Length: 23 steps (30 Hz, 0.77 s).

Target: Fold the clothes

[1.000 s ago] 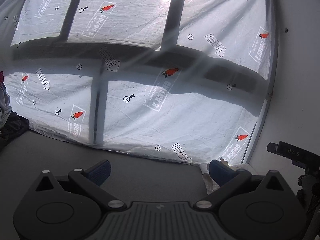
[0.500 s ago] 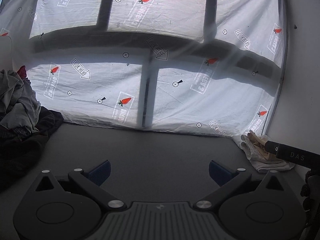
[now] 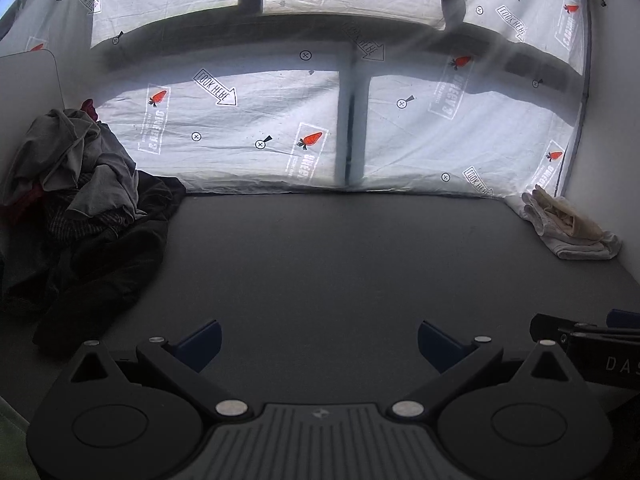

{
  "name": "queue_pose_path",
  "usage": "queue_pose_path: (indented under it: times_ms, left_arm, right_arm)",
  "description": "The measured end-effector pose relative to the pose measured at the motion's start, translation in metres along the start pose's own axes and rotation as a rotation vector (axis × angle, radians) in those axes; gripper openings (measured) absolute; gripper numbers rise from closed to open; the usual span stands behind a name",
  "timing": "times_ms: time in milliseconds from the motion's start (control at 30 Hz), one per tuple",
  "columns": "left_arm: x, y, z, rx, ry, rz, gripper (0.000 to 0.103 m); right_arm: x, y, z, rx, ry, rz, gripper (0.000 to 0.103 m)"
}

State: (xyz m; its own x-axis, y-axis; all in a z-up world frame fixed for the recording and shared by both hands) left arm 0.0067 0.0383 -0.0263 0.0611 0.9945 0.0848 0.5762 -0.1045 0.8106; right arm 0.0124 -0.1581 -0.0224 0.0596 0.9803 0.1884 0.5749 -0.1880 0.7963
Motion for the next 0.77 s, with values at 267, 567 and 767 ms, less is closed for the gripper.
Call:
queue_pose_path:
  times_ms: [267, 567, 767]
  left_arm:
    - [0.021, -0.025, -0.011, 0.043, -0.027, -0.014, 0.103]
    - [0.02, -0.024, -0.018, 0.016, -0.032, -0.006, 0.103]
    - [0.019, -0.023, -0.02, 0.01, -0.032, 0.001, 0.103]
  right_arm:
    - [0.029, -0.03, -0.02, 0.013, -0.018, -0.102, 0.103]
    - [0.028, -0.028, -0.026, -0.002, -0.036, -0.098, 0.103]
    - [0.027, -0.028, -0.028, -0.01, -0.035, -0.088, 0.103]
Point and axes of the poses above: each gripper's, at about its wrist camera, not at the fingertips, and z roughly the way its jaws point, x to its left, y to its top, the point moved 5 cm from there along z, roughly the way its jaws point, and after that the axes turned 7 degrees about z, right-handed, at the moved point
